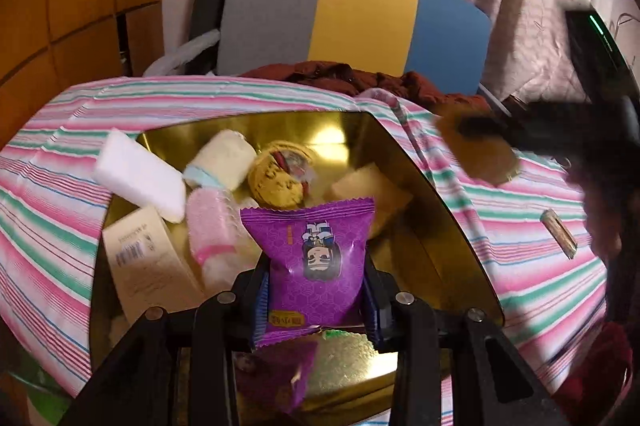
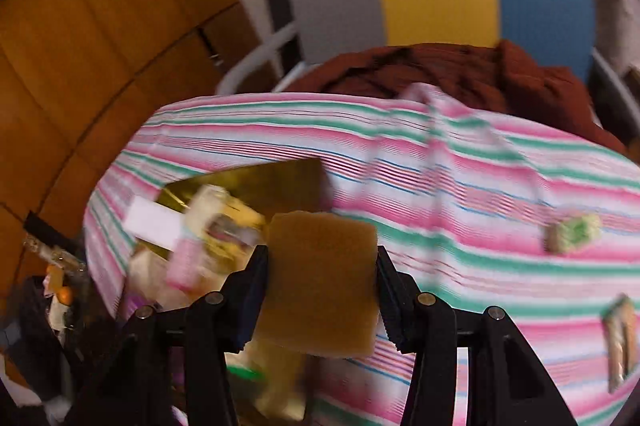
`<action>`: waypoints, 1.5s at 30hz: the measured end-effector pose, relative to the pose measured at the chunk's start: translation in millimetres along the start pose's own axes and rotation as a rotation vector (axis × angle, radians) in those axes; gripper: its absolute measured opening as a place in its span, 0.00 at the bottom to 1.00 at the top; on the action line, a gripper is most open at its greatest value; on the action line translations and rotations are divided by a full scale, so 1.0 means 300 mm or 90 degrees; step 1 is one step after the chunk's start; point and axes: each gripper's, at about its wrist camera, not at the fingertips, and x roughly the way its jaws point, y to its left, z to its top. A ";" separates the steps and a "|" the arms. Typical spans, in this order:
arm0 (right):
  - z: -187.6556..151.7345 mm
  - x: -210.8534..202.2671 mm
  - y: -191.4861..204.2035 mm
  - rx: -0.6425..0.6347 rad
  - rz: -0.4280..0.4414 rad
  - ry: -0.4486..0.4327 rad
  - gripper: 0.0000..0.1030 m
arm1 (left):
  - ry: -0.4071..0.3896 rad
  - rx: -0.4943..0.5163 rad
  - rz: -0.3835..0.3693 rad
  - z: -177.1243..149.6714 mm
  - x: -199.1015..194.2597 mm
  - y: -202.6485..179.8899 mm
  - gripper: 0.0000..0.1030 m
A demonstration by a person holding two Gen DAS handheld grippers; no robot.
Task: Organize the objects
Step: 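Carry the purple packet and yellow sponge into the gold tray and release, then withdraw both tools from the tray toward the green box and cracker packet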
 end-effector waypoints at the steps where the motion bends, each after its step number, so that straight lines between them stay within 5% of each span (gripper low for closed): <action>1: 0.024 0.024 0.032 0.001 0.004 0.002 0.51 | 0.004 0.001 -0.002 -0.006 0.002 -0.002 0.36; 4: 0.103 0.081 0.106 0.011 0.021 -0.010 0.56 | 0.011 0.003 -0.013 -0.015 0.008 -0.009 0.36; 7: 0.131 0.087 0.126 0.027 0.022 -0.019 0.73 | 0.006 0.011 -0.019 -0.020 0.003 -0.013 0.36; 17: -0.015 0.014 0.057 0.050 -0.012 -0.010 0.75 | 0.016 -0.008 -0.030 -0.032 0.028 -0.010 0.37; 25: -0.117 -0.040 0.016 0.044 -0.074 -0.006 0.80 | 0.033 -0.039 -0.130 -0.024 0.014 -0.033 0.48; 33: -0.178 -0.069 -0.019 0.063 -0.084 -0.011 0.81 | 0.032 -0.031 -0.105 -0.030 0.003 -0.041 0.50; 36: -0.196 -0.076 -0.004 0.058 -0.089 -0.014 0.83 | 0.021 -0.026 -0.100 -0.031 -0.012 -0.048 0.59; 45: -0.255 -0.103 0.048 0.025 -0.115 -0.020 0.91 | -0.031 0.023 0.002 -0.007 -0.070 -0.062 0.60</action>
